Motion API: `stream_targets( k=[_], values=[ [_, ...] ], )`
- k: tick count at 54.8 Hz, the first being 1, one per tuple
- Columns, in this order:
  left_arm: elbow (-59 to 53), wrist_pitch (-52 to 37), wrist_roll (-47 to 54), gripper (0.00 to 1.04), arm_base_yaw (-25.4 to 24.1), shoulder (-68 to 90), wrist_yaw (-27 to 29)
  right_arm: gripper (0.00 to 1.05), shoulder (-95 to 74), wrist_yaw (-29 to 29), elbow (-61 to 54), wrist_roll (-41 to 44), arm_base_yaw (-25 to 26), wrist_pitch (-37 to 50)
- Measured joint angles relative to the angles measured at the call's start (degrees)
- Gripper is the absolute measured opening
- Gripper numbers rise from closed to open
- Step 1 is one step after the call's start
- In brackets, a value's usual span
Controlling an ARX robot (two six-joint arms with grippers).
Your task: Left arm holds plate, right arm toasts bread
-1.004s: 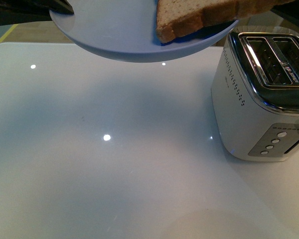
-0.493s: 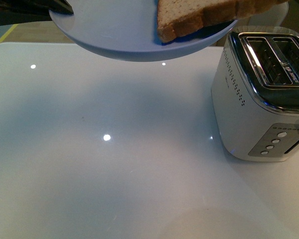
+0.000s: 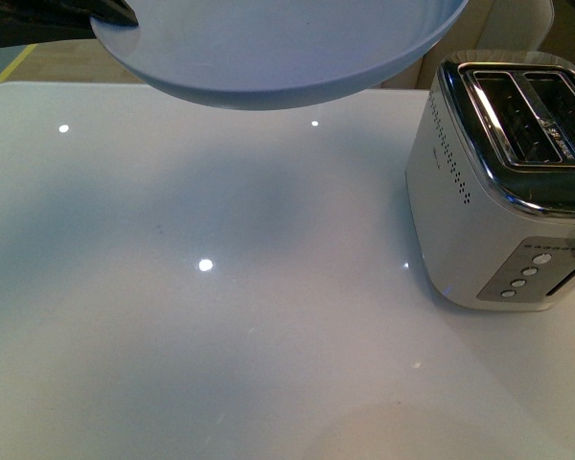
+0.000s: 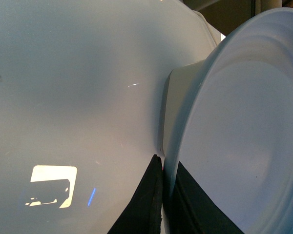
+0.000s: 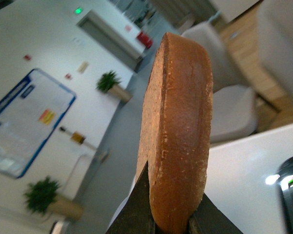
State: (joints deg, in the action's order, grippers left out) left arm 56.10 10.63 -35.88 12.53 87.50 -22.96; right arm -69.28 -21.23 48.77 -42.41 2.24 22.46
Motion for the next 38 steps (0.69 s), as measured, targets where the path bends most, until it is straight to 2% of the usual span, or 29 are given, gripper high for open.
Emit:
stream_targets(
  k=[5, 10, 15, 25, 38],
  values=[
    [-0.02, 0.00, 0.00, 0.03, 0.00, 0.00, 0.02, 0.03, -1.27, 5.62, 1.77, 7.34, 1.20, -3.08],
    [-0.02, 0.00, 0.00, 0.03, 0.02, 0.00, 0.00, 0.03, -3.63, 11.04, 2.01, 18.58, 0.92, -4.98],
    [-0.02, -0.02, 0.00, 0.03, 0.15, 0.00, -0.15, 0.03, -6.19, 12.94, 1.53, 29.11, -0.09, -6.38],
    [-0.02, -0.02, 0.00, 0.03, 0.15, 0.07, 0.00, 0.03, -10.05, 16.44, -2.12, 43.50, -4.02, -5.31],
    [-0.02, -0.13, 0.00, 0.03, 0.17, 0.07, -0.02, 0.03, -14.51, 19.63, -5.29, 50.42, -7.52, -3.19]
  ],
)
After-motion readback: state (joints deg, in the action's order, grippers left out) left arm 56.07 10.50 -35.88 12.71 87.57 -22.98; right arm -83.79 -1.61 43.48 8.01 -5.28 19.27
